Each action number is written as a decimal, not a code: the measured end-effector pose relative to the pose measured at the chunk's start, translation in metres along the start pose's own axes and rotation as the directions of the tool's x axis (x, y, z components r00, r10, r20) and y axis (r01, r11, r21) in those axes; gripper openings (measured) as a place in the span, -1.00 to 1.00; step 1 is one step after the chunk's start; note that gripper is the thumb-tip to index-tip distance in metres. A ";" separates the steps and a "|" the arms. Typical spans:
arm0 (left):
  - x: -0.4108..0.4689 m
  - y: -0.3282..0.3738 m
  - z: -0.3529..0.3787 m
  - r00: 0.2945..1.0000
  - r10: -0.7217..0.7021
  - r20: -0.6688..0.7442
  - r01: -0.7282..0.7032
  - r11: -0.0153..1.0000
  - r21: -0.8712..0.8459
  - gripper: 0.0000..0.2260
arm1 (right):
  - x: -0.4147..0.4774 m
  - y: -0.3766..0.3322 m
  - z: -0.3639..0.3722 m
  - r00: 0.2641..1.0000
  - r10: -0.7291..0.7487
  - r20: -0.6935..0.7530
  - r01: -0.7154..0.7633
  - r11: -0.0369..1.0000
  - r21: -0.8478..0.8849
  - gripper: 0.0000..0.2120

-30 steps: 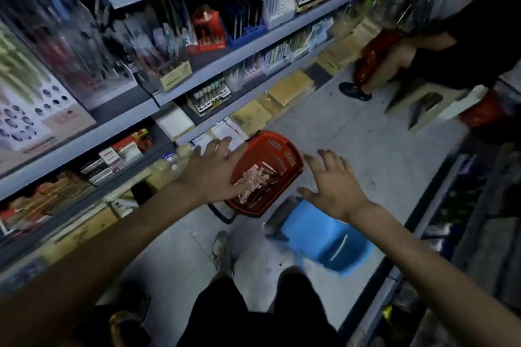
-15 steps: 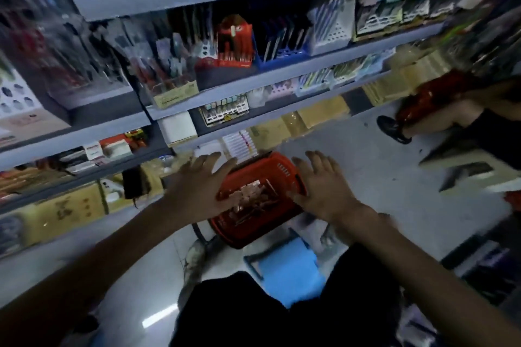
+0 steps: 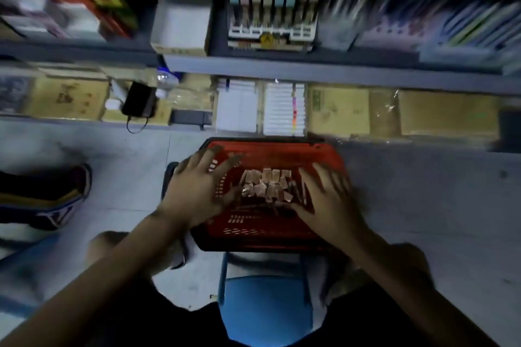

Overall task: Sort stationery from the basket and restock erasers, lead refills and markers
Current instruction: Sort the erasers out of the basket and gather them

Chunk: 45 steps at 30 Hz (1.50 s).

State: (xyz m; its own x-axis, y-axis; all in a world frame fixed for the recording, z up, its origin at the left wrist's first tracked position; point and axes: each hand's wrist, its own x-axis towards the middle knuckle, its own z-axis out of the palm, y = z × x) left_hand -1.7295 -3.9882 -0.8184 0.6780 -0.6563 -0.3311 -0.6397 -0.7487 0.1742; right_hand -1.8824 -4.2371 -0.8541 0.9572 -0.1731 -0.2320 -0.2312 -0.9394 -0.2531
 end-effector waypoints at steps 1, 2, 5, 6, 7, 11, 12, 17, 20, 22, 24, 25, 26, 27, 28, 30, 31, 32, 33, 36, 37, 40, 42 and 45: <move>0.007 -0.008 0.026 1.000 0.018 0.015 -0.019 0.999 0.035 -0.37 | 0.006 0.006 0.025 1.000 -0.013 0.008 0.013 1.000 -0.007 -0.33; 0.013 -0.015 0.050 0.999 0.039 0.025 -0.041 0.997 0.067 -0.37 | 0.013 0.012 0.050 0.999 -0.029 0.021 0.029 0.999 -0.017 -0.33; 0.034 -0.035 0.110 0.996 0.080 0.030 -0.083 0.990 0.116 -0.39 | 0.036 0.028 0.116 0.996 -0.050 0.069 0.054 0.997 -0.059 -0.37; 0.040 -0.042 0.126 0.996 0.086 0.021 -0.088 0.988 0.124 -0.39 | 0.043 0.032 0.132 0.997 -0.043 0.070 0.047 0.997 -0.064 -0.38; 0.047 -0.048 0.142 0.995 0.095 0.014 -0.096 0.987 0.133 -0.39 | 0.049 0.036 0.147 0.997 -0.036 0.066 0.040 0.997 -0.066 -0.39; 0.075 -0.066 0.196 0.993 0.108 -0.037 -0.099 0.977 0.189 -0.35 | 0.057 0.059 0.199 1.000 -0.017 0.002 0.017 0.997 -0.081 -0.40; 0.082 -0.070 0.207 0.993 0.108 -0.045 -0.095 0.968 0.232 -0.33 | 0.057 0.064 0.212 1.000 -0.010 -0.001 0.010 0.997 -0.083 -0.41; 0.101 -0.072 0.235 0.980 0.102 -0.172 -0.034 0.932 0.360 -0.27 | 0.070 0.069 0.255 0.998 0.031 0.061 -0.023 0.992 -0.126 -0.34; 0.089 -0.068 0.238 0.983 0.086 -0.163 -0.022 0.933 0.360 -0.30 | 0.064 0.062 0.257 0.997 0.037 0.062 -0.028 0.989 -0.144 -0.36; 0.076 -0.062 0.241 0.984 0.042 -0.171 0.018 0.942 0.334 -0.28 | 0.048 0.061 0.257 0.996 0.083 0.024 -0.078 0.983 -0.164 -0.34; 0.067 -0.058 0.245 0.986 0.003 -0.164 0.048 0.950 0.307 -0.28 | 0.033 0.064 0.256 0.993 0.120 0.014 -0.115 0.973 -0.199 -0.31; 0.062 -0.057 0.249 0.988 -0.011 -0.153 0.057 0.953 0.298 -0.28 | 0.026 0.066 0.255 0.990 0.136 0.029 -0.126 0.965 -0.229 -0.30; 0.058 -0.055 0.252 0.990 -0.028 -0.138 0.068 0.953 0.296 -0.28 | 0.019 0.070 0.254 0.987 0.154 0.052 -0.135 0.954 -0.269 -0.29; 0.053 -0.054 0.255 0.991 -0.048 -0.122 0.083 0.952 0.296 -0.29 | 0.013 0.073 0.251 0.983 0.170 0.074 -0.140 0.940 -0.310 -0.28; 0.049 -0.054 0.257 0.992 -0.065 -0.108 0.095 0.949 0.300 -0.29 | 0.008 0.077 0.249 0.980 0.177 0.095 -0.133 0.926 -0.353 -0.27; 0.040 -0.057 0.262 0.993 -0.080 -0.085 0.104 0.935 0.339 -0.28 | 0.002 0.085 0.240 0.972 0.177 0.154 -0.096 0.899 -0.428 -0.23; 0.035 -0.058 0.266 0.994 -0.082 -0.073 0.104 0.918 0.382 -0.27 | 0.002 0.089 0.234 0.968 0.174 0.181 -0.072 0.884 -0.462 -0.22; 0.030 -0.060 0.269 0.995 -0.087 -0.056 0.102 0.896 0.433 -0.25 | 0.001 0.092 0.228 0.963 0.173 0.206 -0.050 0.868 -0.495 -0.21; 0.028 -0.061 0.271 0.995 -0.097 -0.032 0.100 0.871 0.482 -0.23 | 0.002 0.093 0.223 0.956 0.176 0.234 -0.028 0.851 -0.525 -0.21; 0.029 -0.062 0.276 0.988 -0.152 -0.001 0.127 0.819 0.560 -0.22 | 0.000 0.093 0.220 0.937 0.204 0.282 0.011 0.794 -0.608 -0.22; 0.031 -0.064 0.278 0.986 -0.166 -0.002 0.136 0.801 0.583 -0.24 | 0.000 0.093 0.224 0.934 0.208 0.290 0.024 0.773 -0.634 -0.24; 0.034 -0.068 0.281 0.983 -0.185 0.006 0.142 0.772 0.619 -0.35 | 0.001 0.095 0.233 0.941 0.197 0.276 0.043 0.737 -0.674 -0.26; 0.036 -0.066 0.280 0.983 -0.185 0.008 0.143 0.783 0.605 -0.42 | 0.007 0.098 0.235 0.952 0.191 0.238 0.026 0.727 -0.686 -0.32; 0.036 -0.065 0.277 0.989 -0.148 -0.027 0.138 0.827 0.545 -0.47 | 0.020 0.100 0.245 0.958 0.172 0.229 0.042 0.706 -0.707 -0.35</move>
State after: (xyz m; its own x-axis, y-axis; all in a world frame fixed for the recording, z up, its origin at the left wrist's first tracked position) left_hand -1.7638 -3.9377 -1.0988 0.7744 -0.5409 -0.3282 -0.6327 -0.6585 -0.4075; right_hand -1.9289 -4.2615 -1.1146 0.8376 -0.2596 -0.4807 0.0002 -0.8797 0.4755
